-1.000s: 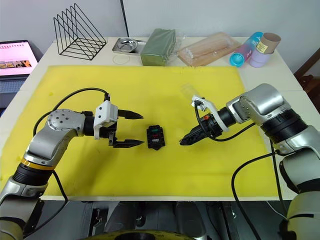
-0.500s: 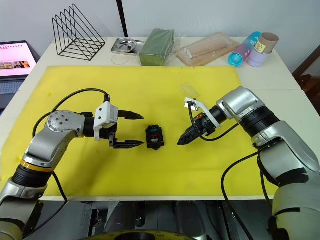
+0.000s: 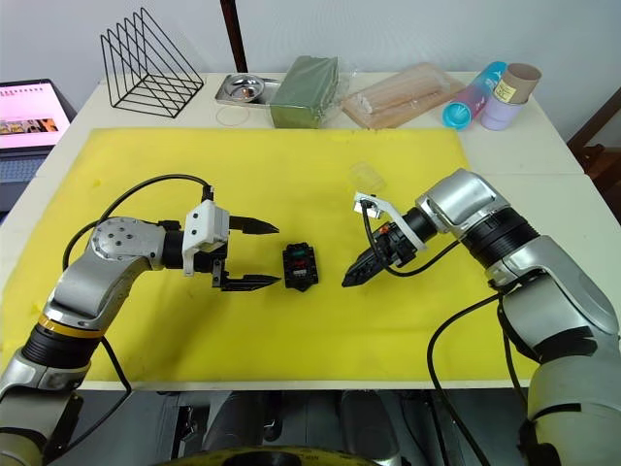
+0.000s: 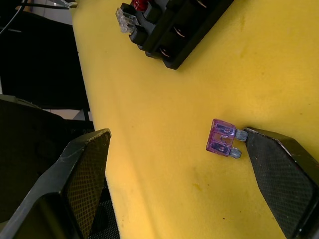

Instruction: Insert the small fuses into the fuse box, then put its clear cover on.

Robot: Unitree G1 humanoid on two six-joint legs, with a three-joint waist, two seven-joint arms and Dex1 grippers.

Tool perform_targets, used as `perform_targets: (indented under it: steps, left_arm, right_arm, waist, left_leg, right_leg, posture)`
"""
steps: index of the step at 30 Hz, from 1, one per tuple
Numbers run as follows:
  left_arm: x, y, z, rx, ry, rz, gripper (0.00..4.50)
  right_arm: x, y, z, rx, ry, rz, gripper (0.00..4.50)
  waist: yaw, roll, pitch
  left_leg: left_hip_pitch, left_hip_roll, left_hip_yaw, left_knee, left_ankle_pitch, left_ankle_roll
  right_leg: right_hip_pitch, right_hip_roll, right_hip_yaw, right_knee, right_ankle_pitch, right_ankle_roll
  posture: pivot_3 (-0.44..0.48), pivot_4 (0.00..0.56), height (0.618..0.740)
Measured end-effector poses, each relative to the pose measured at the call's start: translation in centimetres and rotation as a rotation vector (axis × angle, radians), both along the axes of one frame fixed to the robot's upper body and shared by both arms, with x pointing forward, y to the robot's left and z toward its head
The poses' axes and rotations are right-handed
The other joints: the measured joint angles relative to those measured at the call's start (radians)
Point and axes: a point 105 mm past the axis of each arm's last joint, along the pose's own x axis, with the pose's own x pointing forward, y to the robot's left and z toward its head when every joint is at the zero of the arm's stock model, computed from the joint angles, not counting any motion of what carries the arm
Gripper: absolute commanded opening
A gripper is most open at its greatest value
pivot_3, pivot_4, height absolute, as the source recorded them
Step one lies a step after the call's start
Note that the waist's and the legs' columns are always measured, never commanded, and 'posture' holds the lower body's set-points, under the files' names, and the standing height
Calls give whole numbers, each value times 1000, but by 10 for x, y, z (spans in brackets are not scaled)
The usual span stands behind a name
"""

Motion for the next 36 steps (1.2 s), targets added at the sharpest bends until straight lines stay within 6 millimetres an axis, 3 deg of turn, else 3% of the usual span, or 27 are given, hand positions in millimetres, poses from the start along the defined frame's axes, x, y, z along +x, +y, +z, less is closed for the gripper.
perform_targets:
  steps: [4,13,16,19,25,28,30,36]
  left_arm:
    - [0,0,0,0,0,1,4500]
    - [0,0,0,-1,0,4,4500]
    - [0,0,0,-1,0,4,4500]
    - [1,0,0,-2,-1,5,4500]
    - [1,0,0,-4,-1,7,4500]
    - [1,0,0,-5,-1,7,4500]
    - [1,-1,0,-6,-1,7,4500]
    - [1,-1,1,-11,-4,11,4500]
  right_arm:
    - [-2,2,-3,3,16,8,2799]
    - [-2,0,-8,-4,40,0,2799]
    - [0,0,-11,-3,44,-4,2206]
    - [1,-1,-13,-12,43,-7,1233]
    - [3,-2,-16,-17,44,-14,1233]
    - [4,-3,-17,-19,45,-20,669]
    - [4,-4,-17,-23,42,-21,22]
    - [4,-4,-17,-27,41,-23,22]
  waist:
    - [0,0,0]
    - [1,0,0]
    - [1,0,0]
    - [1,0,0]
    - [1,0,0]
    - [1,0,0]
    - [1,0,0]
    - [1,0,0]
  left_leg:
    - [0,-1,0,0,0,0]
    - [0,-4,-1,1,0,0]
    - [0,-4,-1,1,0,0]
    - [0,-4,-1,1,0,0]
    - [0,-4,-1,1,0,0]
    - [0,-4,-1,1,0,0]
    - [0,-4,-1,1,0,0]
    - [0,-5,-1,1,0,0]
  right_leg:
    - [0,0,0,0,0,0]
    - [1,-1,0,0,0,0]
    - [1,-1,0,0,0,0]
    - [1,-1,0,1,0,0]
    - [1,-2,0,1,0,0]
    - [1,-2,0,1,0,0]
    - [1,-2,0,1,0,0]
    - [1,-2,0,1,0,0]
  posture:
    - [0,150,740]
    - [0,150,740]
    - [0,150,740]
    - [0,150,740]
    - [0,150,740]
    - [0,150,740]
    - [0,150,740]
    - [0,150,740]
